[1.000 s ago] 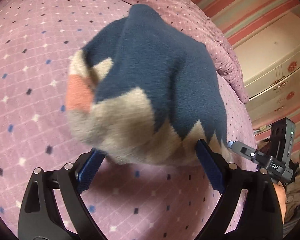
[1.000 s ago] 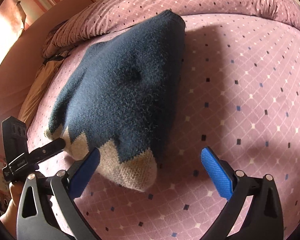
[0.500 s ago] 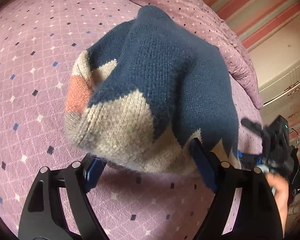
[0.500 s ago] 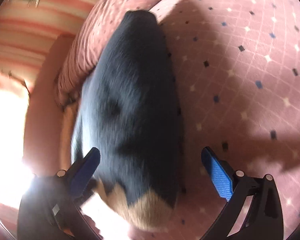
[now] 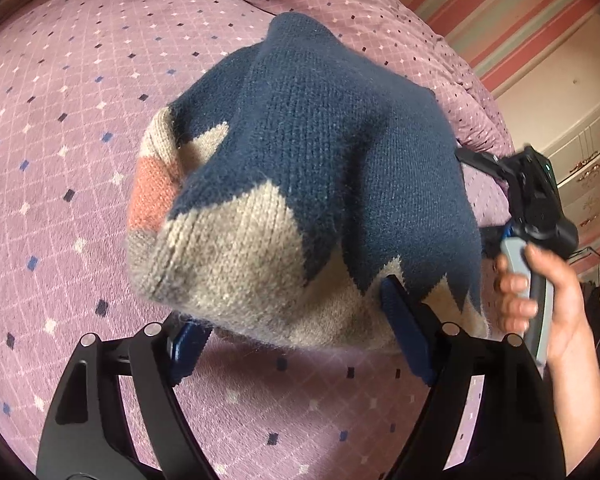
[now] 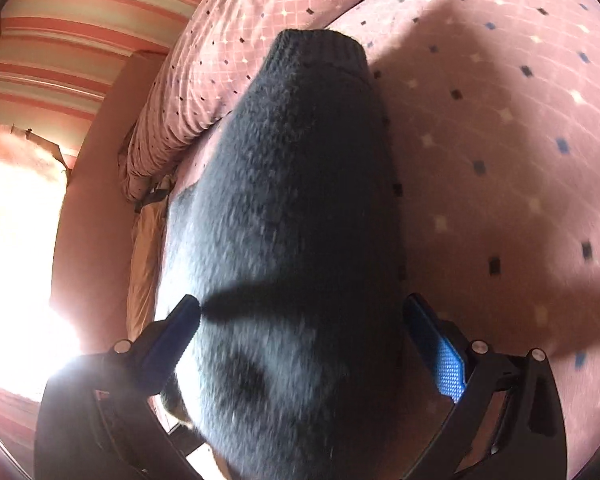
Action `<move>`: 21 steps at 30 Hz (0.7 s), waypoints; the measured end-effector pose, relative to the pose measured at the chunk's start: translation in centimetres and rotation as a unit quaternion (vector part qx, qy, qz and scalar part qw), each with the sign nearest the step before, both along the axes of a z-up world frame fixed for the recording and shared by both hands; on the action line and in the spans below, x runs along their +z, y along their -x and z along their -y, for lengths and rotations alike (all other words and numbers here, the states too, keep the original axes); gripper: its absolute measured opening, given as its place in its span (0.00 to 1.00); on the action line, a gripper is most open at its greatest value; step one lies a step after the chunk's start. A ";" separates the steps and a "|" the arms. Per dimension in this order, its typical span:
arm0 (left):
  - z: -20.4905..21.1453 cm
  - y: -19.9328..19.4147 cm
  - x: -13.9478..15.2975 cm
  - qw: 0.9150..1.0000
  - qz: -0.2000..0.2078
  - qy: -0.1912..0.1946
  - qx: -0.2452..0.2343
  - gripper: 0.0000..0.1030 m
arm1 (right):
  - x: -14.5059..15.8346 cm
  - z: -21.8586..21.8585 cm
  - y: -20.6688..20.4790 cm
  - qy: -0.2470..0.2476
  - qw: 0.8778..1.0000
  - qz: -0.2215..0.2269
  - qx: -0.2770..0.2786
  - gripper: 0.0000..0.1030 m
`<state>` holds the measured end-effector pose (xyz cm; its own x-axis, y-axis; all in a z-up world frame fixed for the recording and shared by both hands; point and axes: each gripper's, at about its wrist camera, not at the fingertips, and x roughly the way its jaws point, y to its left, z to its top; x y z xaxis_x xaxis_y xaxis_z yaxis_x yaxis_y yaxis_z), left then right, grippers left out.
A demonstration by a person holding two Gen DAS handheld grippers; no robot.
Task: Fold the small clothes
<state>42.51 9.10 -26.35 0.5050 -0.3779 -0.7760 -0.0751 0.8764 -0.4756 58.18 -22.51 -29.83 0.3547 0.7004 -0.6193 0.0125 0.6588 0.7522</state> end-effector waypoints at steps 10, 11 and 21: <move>1.0 -0.8 0.2 0.999 0.013 -0.031 -0.011 0.67 | 0.4 -2.0 -2.9 0.014 1.000 0.014 0.021 0.63; 1.4 -0.9 0.5 0.999 0.018 -0.041 -0.011 0.64 | 0.5 -1.8 -2.7 0.016 0.999 0.022 0.021 0.57; 2.6 -0.3 2.7 0.992 0.072 -0.108 0.004 0.32 | 6.0 -3.3 1.8 0.065 0.983 0.171 0.017 0.47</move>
